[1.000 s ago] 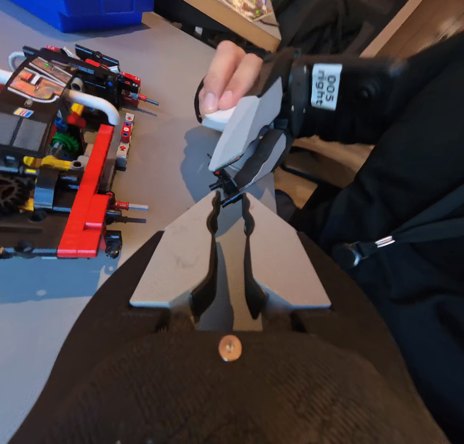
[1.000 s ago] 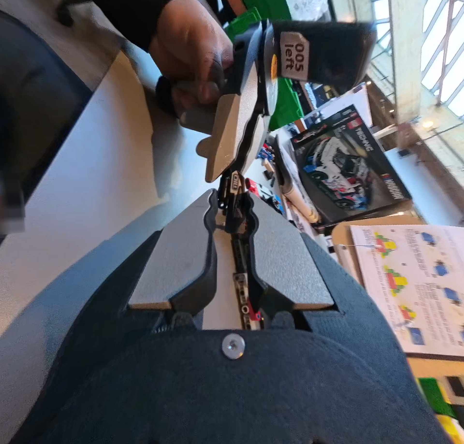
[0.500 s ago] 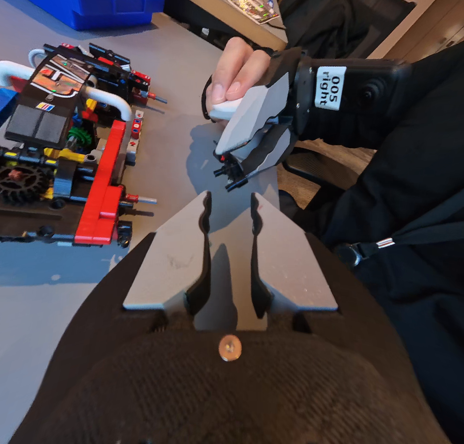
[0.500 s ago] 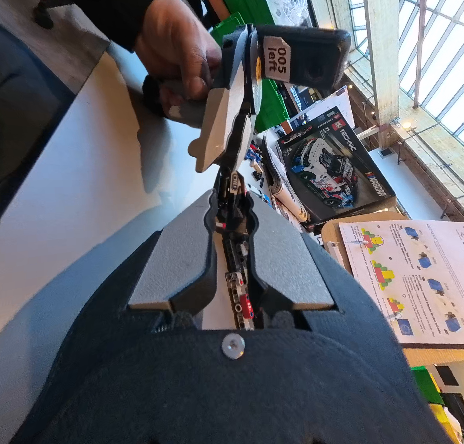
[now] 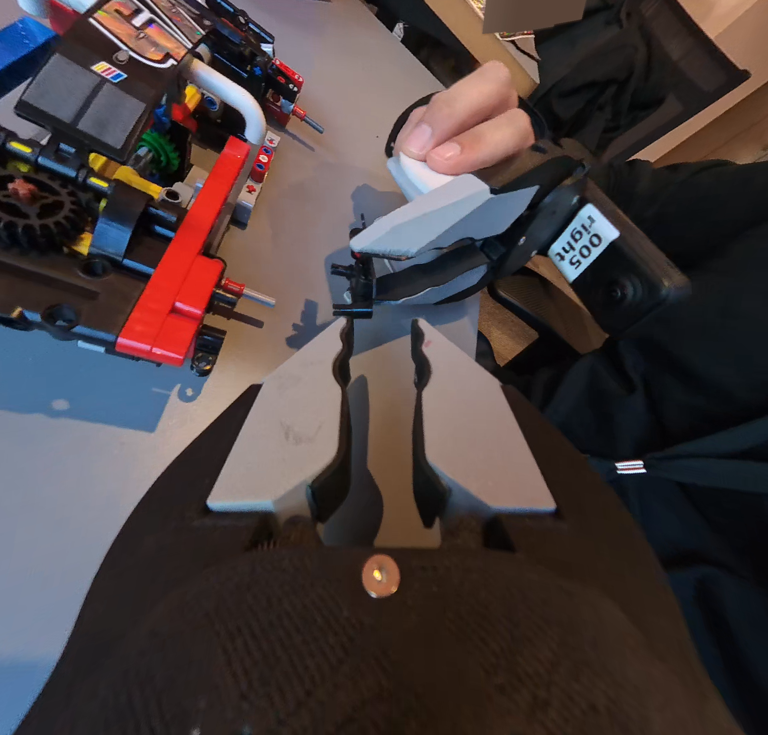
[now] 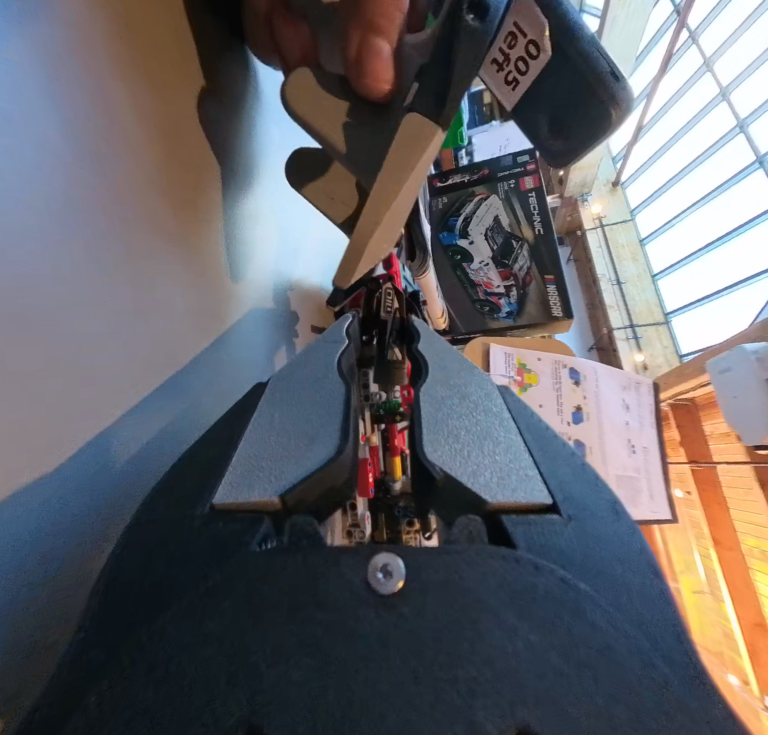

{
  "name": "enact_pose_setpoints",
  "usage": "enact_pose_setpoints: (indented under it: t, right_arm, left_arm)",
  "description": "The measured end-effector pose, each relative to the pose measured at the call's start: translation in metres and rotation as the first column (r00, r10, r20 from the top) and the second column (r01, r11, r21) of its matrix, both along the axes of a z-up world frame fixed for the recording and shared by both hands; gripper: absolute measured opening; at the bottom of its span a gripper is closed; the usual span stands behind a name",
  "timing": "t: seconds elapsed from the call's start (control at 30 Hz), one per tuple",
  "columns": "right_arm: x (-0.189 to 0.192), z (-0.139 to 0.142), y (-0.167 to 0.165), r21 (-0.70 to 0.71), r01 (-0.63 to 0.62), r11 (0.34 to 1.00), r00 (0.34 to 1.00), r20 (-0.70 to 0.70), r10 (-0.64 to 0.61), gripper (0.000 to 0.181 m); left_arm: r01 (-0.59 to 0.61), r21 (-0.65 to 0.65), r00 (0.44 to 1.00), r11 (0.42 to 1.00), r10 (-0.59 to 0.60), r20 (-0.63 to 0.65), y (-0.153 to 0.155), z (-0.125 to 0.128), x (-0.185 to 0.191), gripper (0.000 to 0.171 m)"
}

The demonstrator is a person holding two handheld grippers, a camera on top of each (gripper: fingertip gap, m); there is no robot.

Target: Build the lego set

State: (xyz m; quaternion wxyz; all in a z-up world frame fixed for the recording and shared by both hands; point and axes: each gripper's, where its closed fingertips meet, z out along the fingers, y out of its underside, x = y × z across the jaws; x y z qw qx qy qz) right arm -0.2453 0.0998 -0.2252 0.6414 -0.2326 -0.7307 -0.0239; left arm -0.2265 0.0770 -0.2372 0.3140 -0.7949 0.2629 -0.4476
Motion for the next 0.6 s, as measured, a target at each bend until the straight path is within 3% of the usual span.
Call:
enact_pose_setpoints:
  t: [0.4,0.6]
  right_arm:
    - [-0.0008,0.0047,-0.001,0.057,0.01,0.998,1.0,-0.025,-0.009,0.017]
    - [-0.0001,0.0056,0.0005,0.045,0.016,0.999,0.999,-0.028,-0.015,0.017]
  left_arm:
    - [-0.07,0.057,0.997,0.996,0.072,-0.04,0.0082,-0.0004,-0.0056,0.005]
    - [-0.07,0.046,0.997,0.997,0.071,-0.012,0.0085,0.0022,-0.0036,0.012]
